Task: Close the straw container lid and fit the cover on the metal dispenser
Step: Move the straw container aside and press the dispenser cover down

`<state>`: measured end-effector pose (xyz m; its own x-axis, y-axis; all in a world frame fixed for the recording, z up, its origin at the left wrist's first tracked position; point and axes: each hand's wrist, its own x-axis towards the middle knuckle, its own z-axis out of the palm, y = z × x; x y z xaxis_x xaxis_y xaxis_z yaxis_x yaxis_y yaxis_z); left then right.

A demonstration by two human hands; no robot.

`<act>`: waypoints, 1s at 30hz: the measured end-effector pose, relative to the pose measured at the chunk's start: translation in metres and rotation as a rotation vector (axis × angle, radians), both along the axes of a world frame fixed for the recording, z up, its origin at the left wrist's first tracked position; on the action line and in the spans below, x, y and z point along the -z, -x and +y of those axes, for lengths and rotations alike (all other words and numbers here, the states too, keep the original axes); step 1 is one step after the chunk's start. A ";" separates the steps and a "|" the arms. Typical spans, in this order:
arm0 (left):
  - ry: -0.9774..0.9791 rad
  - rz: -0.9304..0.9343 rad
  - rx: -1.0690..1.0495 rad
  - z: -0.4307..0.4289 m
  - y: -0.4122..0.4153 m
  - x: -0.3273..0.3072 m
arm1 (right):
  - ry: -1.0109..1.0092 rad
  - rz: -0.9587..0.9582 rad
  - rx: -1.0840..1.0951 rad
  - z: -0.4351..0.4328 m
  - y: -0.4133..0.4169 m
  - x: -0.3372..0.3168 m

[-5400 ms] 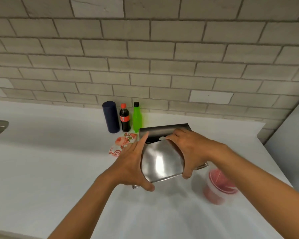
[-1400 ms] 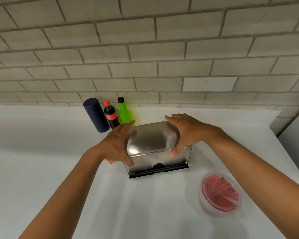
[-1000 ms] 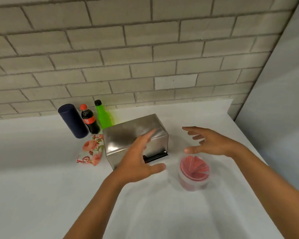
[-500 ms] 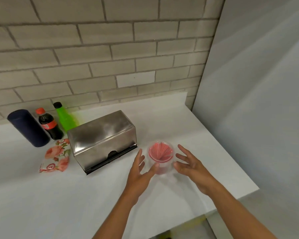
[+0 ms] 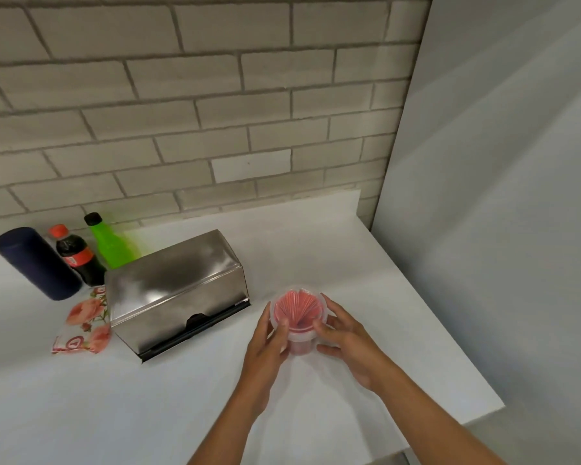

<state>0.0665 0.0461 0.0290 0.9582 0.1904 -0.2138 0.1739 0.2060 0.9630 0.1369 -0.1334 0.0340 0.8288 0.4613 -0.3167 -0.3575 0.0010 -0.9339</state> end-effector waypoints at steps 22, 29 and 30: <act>0.017 0.022 -0.193 -0.054 -0.171 -0.003 | -0.058 0.015 -0.120 -0.034 -0.204 0.015; 0.007 0.040 -0.222 -0.049 -0.216 -0.008 | -0.066 0.015 -0.111 -0.027 -0.252 0.016; 0.008 0.045 -0.221 -0.048 -0.222 -0.008 | -0.063 0.013 -0.109 -0.025 -0.258 0.016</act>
<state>0.2886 -0.0017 0.0373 0.8825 0.3930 -0.2583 0.1667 0.2520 0.9532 0.3948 -0.1585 0.0175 0.7686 0.5679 -0.2946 -0.3709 0.0203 -0.9284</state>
